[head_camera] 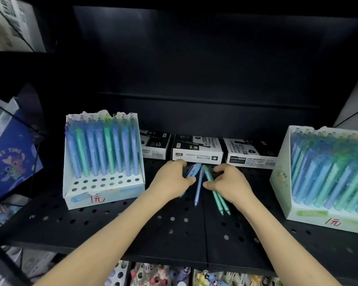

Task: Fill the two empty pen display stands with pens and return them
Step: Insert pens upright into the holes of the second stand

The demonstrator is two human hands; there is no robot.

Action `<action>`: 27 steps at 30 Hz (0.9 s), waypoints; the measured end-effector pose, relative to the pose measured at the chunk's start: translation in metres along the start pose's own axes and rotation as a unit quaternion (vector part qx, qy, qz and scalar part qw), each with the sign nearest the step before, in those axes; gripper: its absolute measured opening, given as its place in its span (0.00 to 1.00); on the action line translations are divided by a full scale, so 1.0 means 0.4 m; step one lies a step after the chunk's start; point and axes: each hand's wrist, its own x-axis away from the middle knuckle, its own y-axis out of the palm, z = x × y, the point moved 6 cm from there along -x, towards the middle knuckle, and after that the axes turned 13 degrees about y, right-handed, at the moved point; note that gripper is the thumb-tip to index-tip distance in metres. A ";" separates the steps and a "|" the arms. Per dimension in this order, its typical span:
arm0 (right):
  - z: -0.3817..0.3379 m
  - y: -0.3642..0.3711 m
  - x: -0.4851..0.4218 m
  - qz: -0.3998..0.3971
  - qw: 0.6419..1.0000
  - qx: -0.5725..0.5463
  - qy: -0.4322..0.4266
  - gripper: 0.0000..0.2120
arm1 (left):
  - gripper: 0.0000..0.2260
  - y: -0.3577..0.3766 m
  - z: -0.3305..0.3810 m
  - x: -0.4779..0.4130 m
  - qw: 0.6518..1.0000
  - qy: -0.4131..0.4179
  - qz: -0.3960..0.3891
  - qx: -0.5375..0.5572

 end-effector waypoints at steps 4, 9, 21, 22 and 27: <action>0.017 -0.013 -0.003 -0.001 0.999 0.029 0.025 0.26 | 0.16 0.025 -0.001 -0.039 0.996 -0.060 -0.063 -0.014; 0.021 -0.025 -0.004 0.003 0.998 0.056 0.036 0.15 | 0.10 0.030 -0.008 -0.063 0.990 -0.097 -0.094 -0.047; 0.017 -0.035 -0.008 0.019 0.997 0.080 0.010 0.09 | 0.05 0.014 -0.012 -0.036 0.988 -0.122 -0.044 0.081; 0.018 -0.038 -0.009 0.014 0.999 0.051 0.011 0.11 | 0.05 0.008 -0.005 -0.025 0.979 -0.130 -0.024 0.157; 0.002 -0.056 0.013 -0.043 0.983 -0.178 -0.004 0.09 | 0.03 -0.012 0.036 0.028 0.910 -0.140 0.037 0.388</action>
